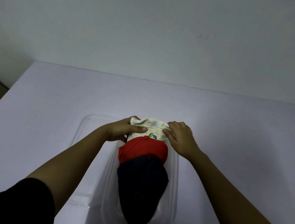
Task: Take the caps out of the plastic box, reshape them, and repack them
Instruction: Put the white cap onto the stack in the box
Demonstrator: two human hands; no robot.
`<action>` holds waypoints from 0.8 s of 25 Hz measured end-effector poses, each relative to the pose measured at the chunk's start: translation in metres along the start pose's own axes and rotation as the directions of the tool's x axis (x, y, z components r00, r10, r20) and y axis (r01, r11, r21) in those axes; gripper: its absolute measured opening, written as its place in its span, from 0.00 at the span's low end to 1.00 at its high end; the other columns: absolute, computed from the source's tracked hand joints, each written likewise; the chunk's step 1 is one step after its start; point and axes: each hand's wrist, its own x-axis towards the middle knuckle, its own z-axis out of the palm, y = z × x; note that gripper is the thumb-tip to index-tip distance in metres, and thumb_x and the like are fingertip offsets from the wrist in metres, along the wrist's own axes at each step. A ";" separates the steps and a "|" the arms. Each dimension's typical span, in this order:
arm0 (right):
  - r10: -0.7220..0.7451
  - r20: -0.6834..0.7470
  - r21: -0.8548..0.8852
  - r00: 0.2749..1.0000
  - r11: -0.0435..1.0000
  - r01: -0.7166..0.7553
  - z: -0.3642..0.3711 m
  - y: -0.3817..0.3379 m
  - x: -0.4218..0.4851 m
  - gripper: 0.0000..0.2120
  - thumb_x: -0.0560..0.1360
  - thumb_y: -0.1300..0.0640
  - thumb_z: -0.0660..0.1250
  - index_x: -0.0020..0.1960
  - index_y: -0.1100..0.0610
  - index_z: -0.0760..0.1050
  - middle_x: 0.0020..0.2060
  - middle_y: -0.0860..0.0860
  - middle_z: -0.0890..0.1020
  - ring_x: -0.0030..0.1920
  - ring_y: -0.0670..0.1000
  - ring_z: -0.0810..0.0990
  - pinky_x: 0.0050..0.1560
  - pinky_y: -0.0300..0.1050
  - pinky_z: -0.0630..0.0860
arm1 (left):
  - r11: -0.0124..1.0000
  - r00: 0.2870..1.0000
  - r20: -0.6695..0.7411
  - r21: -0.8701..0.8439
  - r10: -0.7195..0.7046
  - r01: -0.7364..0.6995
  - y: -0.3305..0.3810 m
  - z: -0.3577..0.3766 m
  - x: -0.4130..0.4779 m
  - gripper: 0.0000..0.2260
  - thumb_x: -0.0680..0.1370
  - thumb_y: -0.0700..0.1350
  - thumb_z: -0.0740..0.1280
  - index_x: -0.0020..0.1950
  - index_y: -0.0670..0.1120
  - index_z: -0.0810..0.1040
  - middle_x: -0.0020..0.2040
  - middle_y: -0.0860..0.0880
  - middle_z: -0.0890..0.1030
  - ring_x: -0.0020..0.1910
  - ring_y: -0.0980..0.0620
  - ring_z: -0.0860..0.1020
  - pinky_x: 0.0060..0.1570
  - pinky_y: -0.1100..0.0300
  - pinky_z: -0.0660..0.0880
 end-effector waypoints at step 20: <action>0.166 0.218 -0.221 0.962 0.968 -0.117 0.004 0.008 0.027 0.19 0.80 0.44 0.52 0.66 0.50 0.70 0.58 0.53 0.79 0.67 0.55 0.67 0.71 0.60 0.52 | 0.230 0.925 -0.127 0.972 0.357 0.044 -0.014 -0.015 0.014 0.31 0.72 0.66 0.47 0.53 0.45 0.78 0.51 0.49 0.80 0.54 0.46 0.71 0.49 0.52 0.64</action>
